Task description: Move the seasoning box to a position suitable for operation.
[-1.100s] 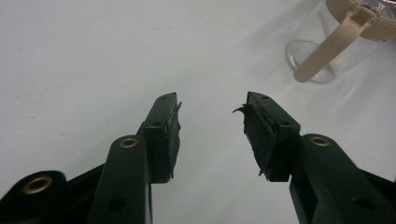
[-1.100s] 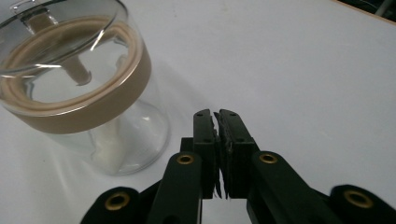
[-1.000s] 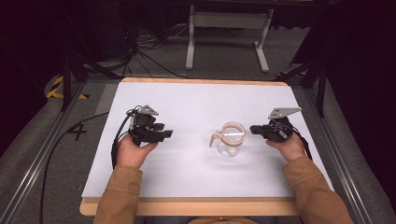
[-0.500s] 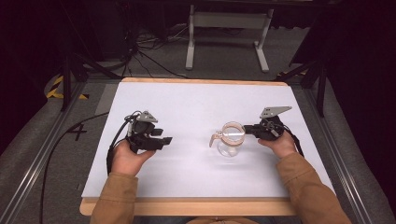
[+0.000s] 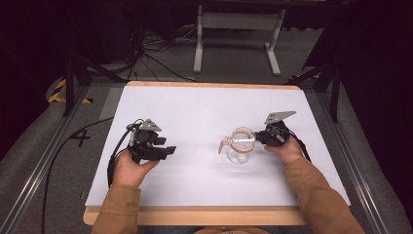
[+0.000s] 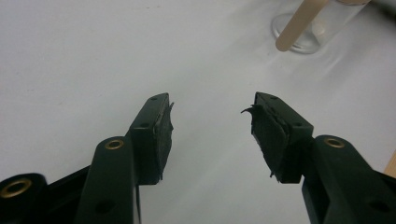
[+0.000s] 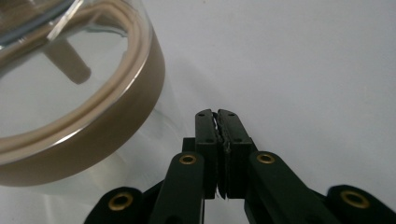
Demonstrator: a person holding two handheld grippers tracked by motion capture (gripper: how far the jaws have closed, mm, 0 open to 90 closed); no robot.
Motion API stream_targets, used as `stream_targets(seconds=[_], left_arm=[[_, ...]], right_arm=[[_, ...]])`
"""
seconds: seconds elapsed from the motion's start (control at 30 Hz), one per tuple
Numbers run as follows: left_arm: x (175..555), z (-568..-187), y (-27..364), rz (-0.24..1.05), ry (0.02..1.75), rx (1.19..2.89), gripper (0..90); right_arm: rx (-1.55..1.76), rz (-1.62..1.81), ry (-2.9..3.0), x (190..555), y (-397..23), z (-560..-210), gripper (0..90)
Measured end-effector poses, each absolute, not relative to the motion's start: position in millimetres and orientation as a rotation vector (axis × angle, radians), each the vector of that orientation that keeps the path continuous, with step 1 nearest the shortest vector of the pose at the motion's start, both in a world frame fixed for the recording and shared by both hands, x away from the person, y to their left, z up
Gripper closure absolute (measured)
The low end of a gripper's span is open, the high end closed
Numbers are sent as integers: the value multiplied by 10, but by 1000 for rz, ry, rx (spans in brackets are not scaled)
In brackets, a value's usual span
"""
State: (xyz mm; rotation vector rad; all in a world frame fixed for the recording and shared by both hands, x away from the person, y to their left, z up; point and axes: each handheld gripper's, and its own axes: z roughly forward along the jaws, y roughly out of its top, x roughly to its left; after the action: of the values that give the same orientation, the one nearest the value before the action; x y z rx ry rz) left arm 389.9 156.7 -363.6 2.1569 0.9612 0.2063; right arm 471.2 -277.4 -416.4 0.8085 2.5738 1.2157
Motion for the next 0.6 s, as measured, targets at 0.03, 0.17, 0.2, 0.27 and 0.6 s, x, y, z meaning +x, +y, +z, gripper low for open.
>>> stream_targets(seconds=[0.03,0.17,0.2,0.27,0.6], left_arm=[[3902,-3638,1567,207,959,2154,479],[3914,-3635,1541,198,948,2154,484],[3921,-3631,1535,197,942,2160,484],[3933,-3632,1515,198,937,2167,484],[4024,-3641,1373,183,895,2184,492]], right_arm=[[803,1215,2582,4710,-2765,-4168,880],[787,1188,2595,4679,-2710,-4180,895],[789,1190,2598,4675,-2712,-4179,896],[794,1196,2602,4665,-2728,-4187,897],[804,1198,2608,4573,-2768,-4221,900]])
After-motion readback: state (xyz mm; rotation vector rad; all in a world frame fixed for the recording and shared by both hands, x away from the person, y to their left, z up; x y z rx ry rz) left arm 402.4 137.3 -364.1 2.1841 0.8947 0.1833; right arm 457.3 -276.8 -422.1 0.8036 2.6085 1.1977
